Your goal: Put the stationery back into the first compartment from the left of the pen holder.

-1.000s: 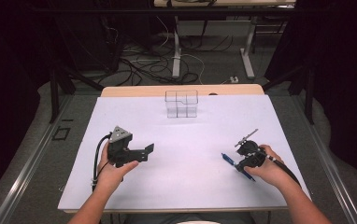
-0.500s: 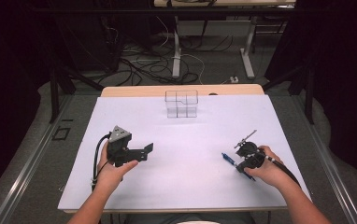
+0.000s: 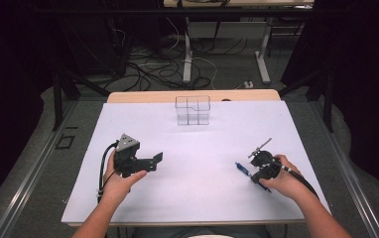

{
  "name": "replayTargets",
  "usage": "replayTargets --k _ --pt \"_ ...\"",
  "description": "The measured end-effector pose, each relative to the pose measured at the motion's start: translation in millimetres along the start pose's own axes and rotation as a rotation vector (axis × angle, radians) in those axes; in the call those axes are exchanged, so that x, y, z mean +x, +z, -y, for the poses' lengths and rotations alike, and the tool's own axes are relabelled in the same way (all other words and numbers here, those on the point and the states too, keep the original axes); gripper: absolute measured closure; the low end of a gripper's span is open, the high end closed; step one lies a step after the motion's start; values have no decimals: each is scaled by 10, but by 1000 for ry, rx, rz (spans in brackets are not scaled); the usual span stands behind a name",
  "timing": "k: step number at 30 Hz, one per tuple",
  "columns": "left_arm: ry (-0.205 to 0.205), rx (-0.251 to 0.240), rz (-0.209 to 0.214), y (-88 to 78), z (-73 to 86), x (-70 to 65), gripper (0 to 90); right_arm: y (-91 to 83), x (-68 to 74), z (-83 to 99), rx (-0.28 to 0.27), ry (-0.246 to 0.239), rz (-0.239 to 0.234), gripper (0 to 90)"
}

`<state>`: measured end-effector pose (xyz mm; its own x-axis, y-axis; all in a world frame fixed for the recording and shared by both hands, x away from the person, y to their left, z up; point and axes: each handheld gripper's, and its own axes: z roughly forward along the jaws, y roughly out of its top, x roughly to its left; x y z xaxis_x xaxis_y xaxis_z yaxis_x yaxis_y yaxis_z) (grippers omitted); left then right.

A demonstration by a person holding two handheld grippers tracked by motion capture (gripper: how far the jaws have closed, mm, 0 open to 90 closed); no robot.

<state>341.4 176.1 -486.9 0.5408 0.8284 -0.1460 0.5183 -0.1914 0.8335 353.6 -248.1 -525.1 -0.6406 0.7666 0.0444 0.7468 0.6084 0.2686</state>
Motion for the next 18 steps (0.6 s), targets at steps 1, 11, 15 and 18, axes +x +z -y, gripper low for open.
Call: replayTargets --k 1,11,15,18 --pt "0 0 0 1 1 0 42 23 18 14 -33 28 -1 799" --pt "-3 0 -4 2 6 10 42 -8 32 21 -116 49 -13 799" --pt "-1 2 -6 3 7 13 42 -60 8 3 -73 -8 7 799" --pt "-2 3 -8 5 9 15 42 -73 32 -10 -99 -14 23 799"
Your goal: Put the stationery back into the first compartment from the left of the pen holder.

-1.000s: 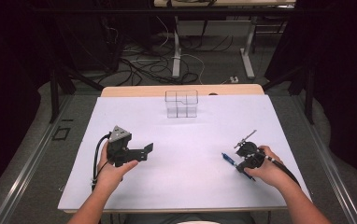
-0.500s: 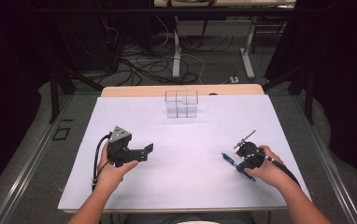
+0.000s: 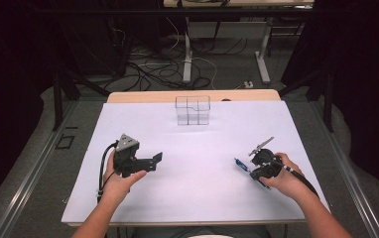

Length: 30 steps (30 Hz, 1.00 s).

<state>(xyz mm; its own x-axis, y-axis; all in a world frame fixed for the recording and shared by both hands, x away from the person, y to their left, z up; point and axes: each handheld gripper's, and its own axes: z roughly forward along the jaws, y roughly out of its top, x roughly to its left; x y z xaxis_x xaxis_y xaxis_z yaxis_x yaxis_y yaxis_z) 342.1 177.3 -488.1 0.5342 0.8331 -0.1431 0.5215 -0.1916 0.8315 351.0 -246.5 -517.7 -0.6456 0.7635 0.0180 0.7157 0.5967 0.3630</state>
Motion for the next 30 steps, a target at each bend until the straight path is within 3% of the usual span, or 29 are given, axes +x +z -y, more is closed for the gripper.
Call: replayTargets --k 2,3,4,5,6,7,9,11,12,14,19,22,24,29,30 --pt "-1 2 1 2 3 5 42 2 11 -2 -38 -9 16 800" --pt "-1 3 -1 3 4 7 42 -23 33 -9 -24 7 5 799" --pt "-1 4 -1 3 5 9 42 -25 21 -15 -38 -20 7 799" --pt "-2 4 -3 3 6 11 42 -33 29 -22 -34 -25 8 799" --pt "0 4 -4 2 5 13 42 -26 32 -19 -63 -32 10 799" --pt "1 3 -4 1 5 14 42 -36 40 -24 -73 -45 39 799" --pt "0 3 -4 1 5 14 42 -37 52 -28 -86 -48 33 799" --pt "-2 5 -3 3 7 12 42 -57 73 -35 -121 -98 71 799" --pt "-1 5 -3 4 7 12 42 -57 73 -35 -121 -98 71 799" --pt "2 2 -7 6 7 11 43 -68 94 -43 -158 -144 90 799" --pt "4 -2 -19 2 2 20 43 -101 132 -54 -210 -185 118 799" --pt "-2 0 -20 -4 1 21 46 -137 172 -77 -270 -245 149 799" --pt "5 -1 -22 -8 -8 23 49 -155 183 -85 -272 -260 154 799" --pt "7 -8 -21 -9 -36 -3 68 -186 242 -152 -326 -355 219 799" --pt "5 -8 -19 -6 -40 -9 73 -178 271 -182 -337 -410 251 799"
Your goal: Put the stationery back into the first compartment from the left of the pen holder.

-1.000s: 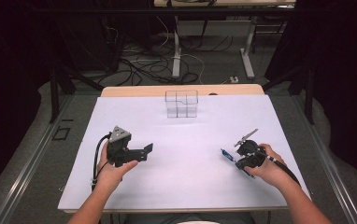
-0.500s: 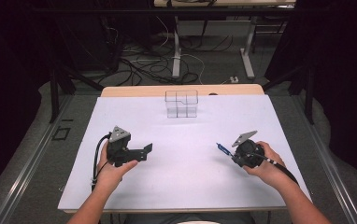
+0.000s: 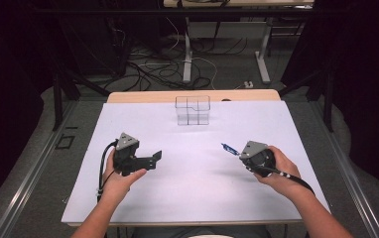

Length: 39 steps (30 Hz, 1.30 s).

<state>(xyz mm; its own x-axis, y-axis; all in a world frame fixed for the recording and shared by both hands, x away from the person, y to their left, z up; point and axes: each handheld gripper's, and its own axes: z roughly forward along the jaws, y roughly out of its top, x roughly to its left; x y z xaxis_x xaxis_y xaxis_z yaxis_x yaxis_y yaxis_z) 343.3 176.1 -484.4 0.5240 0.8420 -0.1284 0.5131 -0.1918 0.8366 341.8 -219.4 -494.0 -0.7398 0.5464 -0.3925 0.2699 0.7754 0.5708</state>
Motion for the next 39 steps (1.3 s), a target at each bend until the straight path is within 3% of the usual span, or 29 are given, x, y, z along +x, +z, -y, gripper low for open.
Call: replayTargets --k 1,6,10,13,14,15,16,18,19,20,24,30,31,32,35,36,39 --pt "-3 5 -1 1 -4 -7 73 0 0 0 0 0 0 799" --pt "1 10 1 28 -16 -18 82 18 70 -99 -7 -123 44 799" --pt "4 16 3 25 -38 -16 84 12 115 -177 -4 -247 76 799" --pt "2 13 6 15 -45 -12 85 15 152 -218 -36 -352 117 798" --pt "-2 10 1 16 -41 -14 85 7 150 -234 -36 -415 127 798" --pt "-2 10 3 14 -39 -9 85 27 177 -232 -85 -430 152 798" --pt "1 12 4 12 -39 -3 85 12 196 -242 -67 -457 156 798" --pt "-4 4 -5 17 -32 -3 87 24 232 -248 -106 -529 192 798" --pt "-8 6 -4 16 -30 -4 87 15 259 -251 -99 -561 213 798" --pt "-11 5 -4 16 -29 -4 89 28 284 -245 -132 -587 231 798" --pt "-14 21 8 5 -33 9 105 22 360 -245 -163 -731 313 798" --pt "-11 12 11 25 -39 -3 115 14 444 -252 -127 -946 416 798" --pt "-10 19 16 21 -44 -3 124 20 463 -253 -138 -1036 470 798" --pt "-4 18 20 24 -47 -3 124 20 463 -253 -138 -1036 470 798" --pt "-1 25 18 31 -56 -22 147 10 481 -274 -106 -1147 496 798" --pt "1 11 17 47 -57 -30 152 13 483 -280 -109 -1176 509 798" --pt "11 34 33 68 -79 -44 153 7 492 -319 -113 -1265 529 798"
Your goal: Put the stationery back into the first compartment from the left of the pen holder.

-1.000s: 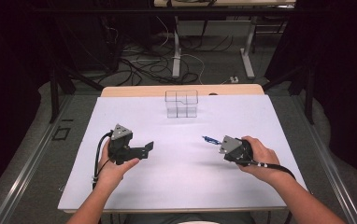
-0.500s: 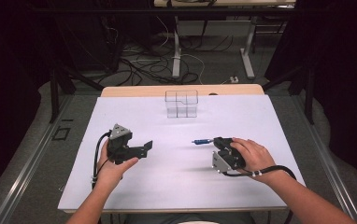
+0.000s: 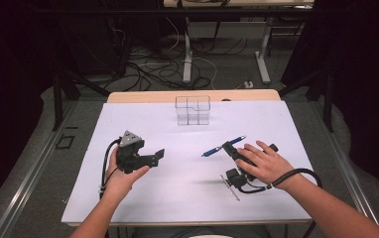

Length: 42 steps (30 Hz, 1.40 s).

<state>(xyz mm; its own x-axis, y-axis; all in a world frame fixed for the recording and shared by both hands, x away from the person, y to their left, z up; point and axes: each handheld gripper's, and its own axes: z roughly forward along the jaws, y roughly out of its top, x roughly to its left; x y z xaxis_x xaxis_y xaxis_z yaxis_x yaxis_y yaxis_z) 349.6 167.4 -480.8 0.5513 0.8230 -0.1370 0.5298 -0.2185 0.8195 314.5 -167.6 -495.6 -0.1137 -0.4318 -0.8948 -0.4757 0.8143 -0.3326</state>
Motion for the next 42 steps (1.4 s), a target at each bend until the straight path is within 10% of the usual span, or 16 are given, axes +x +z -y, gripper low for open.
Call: replayTargets --k 11,42 --pt "75 45 56 101 -156 -136 169 38 -151 -57 -15 -105 18 798" --pt "361 253 191 531 -741 -800 393 70 -191 -111 -26 -115 -3 798"
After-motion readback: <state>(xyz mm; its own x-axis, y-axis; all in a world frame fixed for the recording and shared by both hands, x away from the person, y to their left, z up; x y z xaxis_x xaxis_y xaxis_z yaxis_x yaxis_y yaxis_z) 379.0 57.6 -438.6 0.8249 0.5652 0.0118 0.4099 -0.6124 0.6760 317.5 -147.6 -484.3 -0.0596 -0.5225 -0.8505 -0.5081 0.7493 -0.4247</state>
